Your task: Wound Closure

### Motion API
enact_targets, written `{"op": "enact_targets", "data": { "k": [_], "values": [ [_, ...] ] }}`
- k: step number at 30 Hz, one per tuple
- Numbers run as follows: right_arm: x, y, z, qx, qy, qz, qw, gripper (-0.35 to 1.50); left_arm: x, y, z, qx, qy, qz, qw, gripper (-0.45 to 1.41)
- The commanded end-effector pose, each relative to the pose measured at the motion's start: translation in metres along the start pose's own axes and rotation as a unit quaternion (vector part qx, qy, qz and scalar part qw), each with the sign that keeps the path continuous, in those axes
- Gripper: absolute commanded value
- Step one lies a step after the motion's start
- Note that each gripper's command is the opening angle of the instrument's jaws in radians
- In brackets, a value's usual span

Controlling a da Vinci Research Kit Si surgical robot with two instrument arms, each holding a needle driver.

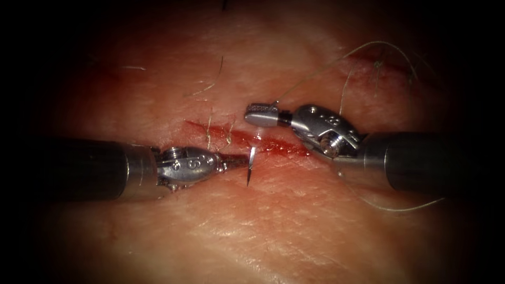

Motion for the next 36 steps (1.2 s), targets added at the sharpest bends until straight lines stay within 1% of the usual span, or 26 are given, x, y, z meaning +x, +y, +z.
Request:
{"op": "enact_targets", "data": {
  "k": [1, 4, 8, 12, 13, 15, 16, 17, 19, 21, 22, 24, 28, 31, 33, 36],
  "values": [
    [-0.0004, -0.0001, 0.0007, 0.009, -0.004, 0.026, 1.0, -0.35, -0.0003, 0.0003, 0.0009, -0.001, 0.0, -0.001, 1.0, -0.11],
    [-0.001, -0.0005, 0.001, 0.026, -0.016, 0.079, 0.996, -0.35, -0.0003, 0.0003, 0.0009, -0.001, 0.0, -0.001, 1.0, -0.1],
    [-0.0013, -0.001, 0.0016, 0.044, -0.031, 0.117, 0.992, -0.35, -0.0003, 0.0004, 0.0009, -0.001, 0.0, -0.001, 1.0, -0.1],
    [-0.0011, -0.0011, 0.0017, 0.041, -0.034, 0.122, 0.991, -0.35, -0.0003, 0.0004, 0.0007, -0.001, 0.0, -0.001, 1.0, -0.1],
    [-0.001, -0.001, 0.0018, 0.042, -0.031, 0.123, 0.991, -0.28, -0.0002, 0.0004, 0.0007, -0.001, 0.0, -0.001, 1.0, -0.1],
    [-0.0005, -0.0008, 0.0019, 0.037, -0.015, 0.117, 0.992, 0.46, 0.0, 0.0004, 0.0006, -0.002, -0.001, -0.005, 1.0, -0.1],
    [-0.0003, -0.0007, 0.0019, 0.034, -0.008, 0.103, 0.994, 0.91, 0.0001, 0.0005, 0.0005, -0.002, 0.0, 0.004, 1.0, -0.08],
    [0.0, -0.0005, 0.0021, 0.029, -0.002, 0.099, 0.995, 1.09, 0.0002, 0.0006, 0.0004, -0.002, 0.0, 0.015, 1.0, -0.05],
    [0.0006, -0.0003, 0.0022, 0.021, 0.005, 0.057, 0.998, 1.3, 0.0005, 0.001, 0.0003, -0.003, -0.001, 0.038, 0.999, 0.09],
    [0.001, -0.0002, 0.0021, 0.02, 0.007, 0.024, 0.999, 1.3, 0.0008, 0.0015, 0.0002, -0.003, 0.007, 0.071, 0.997, 0.29],
    [0.0012, -0.0002, 0.002, 0.02, 0.008, 0.016, 1.0, 1.31, 0.001, 0.0017, 0.0001, -0.001, 0.01, 0.088, 0.996, 0.34],
    [0.0013, -0.0001, 0.0018, 0.021, 0.008, 0.016, 1.0, 1.33, 0.0014, 0.0021, 0.0, -0.002, 0.015, 0.119, 0.993, 0.42],
    [0.0014, -0.0001, 0.0012, 0.023, 0.007, 0.014, 1.0, 1.4, 0.0024, 0.0023, -0.0002, -0.001, 0.018, 0.174, 0.985, 0.76],
    [0.0017, 0.0, 0.0005, 0.027, 0.005, 0.03, 0.999, 1.41, 0.003, 0.0021, -0.0006, 0.002, 0.019, 0.203, 0.979, 0.83],
    [0.0019, 0.0001, -0.0001, 0.028, 0.003, 0.045, 0.999, 1.43, 0.0032, 0.0019, -0.0008, 0.008, 0.017, 0.216, 0.976, 0.83],
    [0.0022, 0.0003, -0.0012, 0.036, -0.002, 0.07, 0.997, 1.43, 0.0032, 0.0018, -0.0009, 0.013, 0.014, 0.233, 0.972, 0.78]
  ]
}}
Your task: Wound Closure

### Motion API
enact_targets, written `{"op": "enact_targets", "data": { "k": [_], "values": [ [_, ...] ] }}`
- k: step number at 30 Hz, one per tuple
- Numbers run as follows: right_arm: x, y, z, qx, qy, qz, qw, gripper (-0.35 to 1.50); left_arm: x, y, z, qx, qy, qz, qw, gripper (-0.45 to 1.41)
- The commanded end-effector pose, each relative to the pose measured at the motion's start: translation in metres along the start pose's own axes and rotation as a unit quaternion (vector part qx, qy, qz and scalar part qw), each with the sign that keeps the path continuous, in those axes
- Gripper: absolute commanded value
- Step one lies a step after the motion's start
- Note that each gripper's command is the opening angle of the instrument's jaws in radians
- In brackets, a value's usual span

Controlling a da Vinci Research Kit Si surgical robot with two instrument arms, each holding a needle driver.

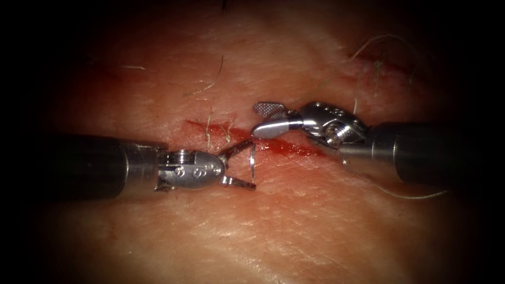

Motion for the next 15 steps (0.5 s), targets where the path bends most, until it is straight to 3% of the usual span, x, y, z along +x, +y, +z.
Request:
{"op": "enact_targets", "data": {
  "k": [1, 9, 15],
  "values": [
    [-0.0001, 0.0005, -0.0001, 0.006, -0.002, 0.011, 1.0, 1.43, -0.0002, 0.0004, 0.0008, 0.002, -0.003, 0.01, 1.0, 0.76],
    [0.0005, 0.0008, -0.0018, 0.022, -0.009, 0.018, 1.0, 1.33, -0.0003, 0.0005, -0.0009, -0.018, -0.016, 0.064, 0.998, 0.67],
    [0.0005, 0.0005, -0.0005, 0.02, -0.003, -0.026, 0.999, 1.35, -0.0006, 0.0002, -0.0023, -0.022, -0.016, 0.064, 0.998, 0.57]
  ]
}}
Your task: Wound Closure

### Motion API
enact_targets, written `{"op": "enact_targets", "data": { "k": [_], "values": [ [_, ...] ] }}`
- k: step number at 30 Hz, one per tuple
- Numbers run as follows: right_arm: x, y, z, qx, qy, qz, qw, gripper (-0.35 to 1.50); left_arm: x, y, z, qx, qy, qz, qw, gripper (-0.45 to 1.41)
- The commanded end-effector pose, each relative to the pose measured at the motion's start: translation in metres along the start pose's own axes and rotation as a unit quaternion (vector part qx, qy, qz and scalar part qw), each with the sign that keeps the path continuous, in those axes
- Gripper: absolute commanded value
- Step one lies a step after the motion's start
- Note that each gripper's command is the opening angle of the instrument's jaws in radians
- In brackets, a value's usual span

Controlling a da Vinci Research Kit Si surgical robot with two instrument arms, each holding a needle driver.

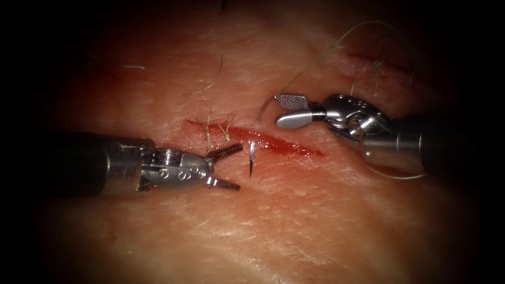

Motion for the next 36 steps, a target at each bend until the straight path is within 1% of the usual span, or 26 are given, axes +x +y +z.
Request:
{"op": "enact_targets", "data": {
  "k": [1, 5, 9, 13, 15, 19, 22, 26, 29, 32, 36],
  "values": [
    [-0.0006, -0.0001, 0.0016, 0.007, -0.001, -0.023, 1.0, 1.35, -0.0001, 0.0004, 0.0008, 0.0, 0.0, -0.001, 1.0, 0.56],
    [0.0003, -0.0012, 0.0035, 0.002, 0.007, -0.109, 0.994, 1.31, -0.0005, 0.0006, 0.0005, 0.0, -0.001, 0.001, 1.0, 0.51],
    [0.0015, -0.0023, 0.0045, -0.03, 0.015, -0.184, 0.982, 1.3, -0.0008, 0.0007, 0.0002, 0.001, -0.003, 0.002, 1.0, 0.49],
    [0.0022, -0.0025, 0.0044, -0.067, 0.018, -0.217, 0.974, 1.28, -0.001, 0.0012, 0.0, 0.001, -0.003, 0.004, 1.0, 0.47],
    [0.0023, -0.0023, 0.0041, -0.083, 0.02, -0.221, 0.972, 1.28, -0.0012, 0.0015, -0.0002, 0.001, -0.003, 0.002, 1.0, 0.44],
    [0.002, -0.0021, 0.0027, -0.104, -0.012, -0.224, 0.969, 1.28, -0.0016, 0.0017, -0.0005, 0.001, -0.003, -0.003, 1.0, 0.39],
    [0.0012, -0.0025, 0.002, -0.074, -0.043, -0.228, 0.97, 1.25, -0.0018, 0.0015, -0.0006, 0.003, -0.003, -0.009, 1.0, 0.37],
    [0.0001, -0.0038, 0.0016, -0.031, -0.077, -0.226, 0.971, 1.2, -0.0021, 0.0013, -0.0006, 0.006, -0.005, -0.012, 1.0, 0.37],
    [0.0, -0.0051, 0.0013, -0.004, -0.082, -0.218, 0.973, 1.18, -0.0022, 0.0013, -0.0006, 0.008, -0.005, -0.015, 1.0, 0.36],
    [0.0008, -0.006, 0.001, 0.005, -0.084, -0.214, 0.973, 1.16, -0.0024, 0.0014, -0.0008, 0.009, -0.006, -0.014, 1.0, 0.34],
    [0.001, -0.0067, 0.0001, 0.014, -0.089, -0.213, 0.973, 1.13, -0.0025, 0.0014, -0.0009, 0.009, -0.006, -0.018, 1.0, 0.32]
  ]
}}
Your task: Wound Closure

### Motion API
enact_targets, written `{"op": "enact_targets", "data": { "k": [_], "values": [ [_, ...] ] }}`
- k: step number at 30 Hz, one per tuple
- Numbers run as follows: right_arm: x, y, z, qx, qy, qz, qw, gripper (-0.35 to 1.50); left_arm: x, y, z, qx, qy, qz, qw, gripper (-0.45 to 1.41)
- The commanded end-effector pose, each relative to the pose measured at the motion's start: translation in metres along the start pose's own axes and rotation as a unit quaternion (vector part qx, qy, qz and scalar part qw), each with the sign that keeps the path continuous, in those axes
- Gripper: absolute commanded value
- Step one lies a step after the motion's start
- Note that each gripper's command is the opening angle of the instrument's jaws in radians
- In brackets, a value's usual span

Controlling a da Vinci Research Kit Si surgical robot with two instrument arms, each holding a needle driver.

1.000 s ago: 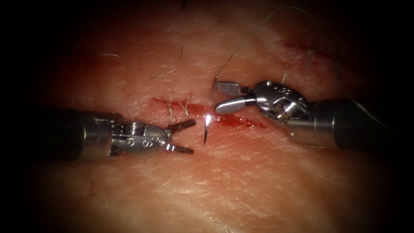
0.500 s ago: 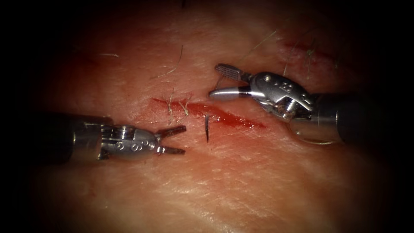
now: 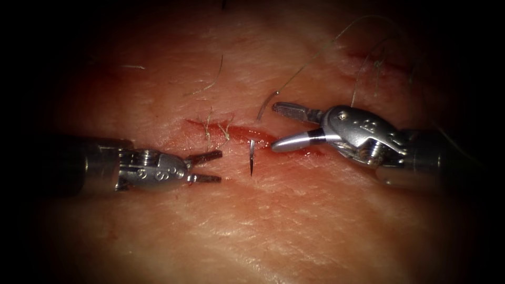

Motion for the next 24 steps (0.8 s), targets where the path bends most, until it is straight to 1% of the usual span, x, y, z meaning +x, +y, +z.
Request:
{"op": "enact_targets", "data": {
  "k": [1, 4, 7, 9, 13, 16, 18, 21, 24],
  "values": [
    [-0.0005, 0.0002, 0.0004, -0.004, -0.009, 0.0, 1.0, 1.13, 0.0, 0.0004, 0.0007, -0.001, 0.0, -0.001, 1.0, 0.32],
    [-0.001, 0.0009, 0.0001, -0.017, -0.022, -0.002, 1.0, 1.13, 0.0, 0.0004, 0.0008, 0.0, 0.0, -0.001, 1.0, 0.32],
    [-0.0016, 0.002, 0.0, -0.039, -0.028, -0.003, 0.999, 1.13, 0.0, 0.0004, 0.0008, 0.0, 0.0, -0.004, 1.0, 0.32],
    [-0.0021, 0.0028, 0.0001, -0.056, -0.04, -0.004, 0.998, 1.13, 0.0, 0.0004, 0.0008, 0.0, 0.0, -0.004, 1.0, 0.32],
    [-0.0031, 0.004, 0.0005, -0.076, -0.045, -0.004, 0.996, 1.13, 0.0, 0.0004, 0.0008, 0.0, -0.001, -0.005, 1.0, 0.32],
    [-0.0035, 0.0048, 0.001, -0.094, -0.035, -0.004, 0.995, 1.13, 0.0, 0.0004, 0.0008, 0.0, -0.001, -0.005, 1.0, 0.32],
    [-0.0034, 0.0051, 0.0015, -0.103, -0.018, -0.003, 0.995, 1.13, 0.0, 0.0005, 0.0008, 0.0, -0.001, -0.005, 1.0, 0.32],
    [-0.003, 0.0055, 0.0021, -0.113, 0.01, 0.0, 0.994, 1.13, 0.0001, 0.0005, 0.0007, 0.0, -0.001, -0.005, 1.0, 0.32],
    [-0.0025, 0.0054, 0.0026, -0.12, 0.025, -0.007, 0.992, 1.13, 0.0001, 0.0006, 0.0007, 0.001, -0.001, -0.005, 1.0, 0.32]
  ]
}}
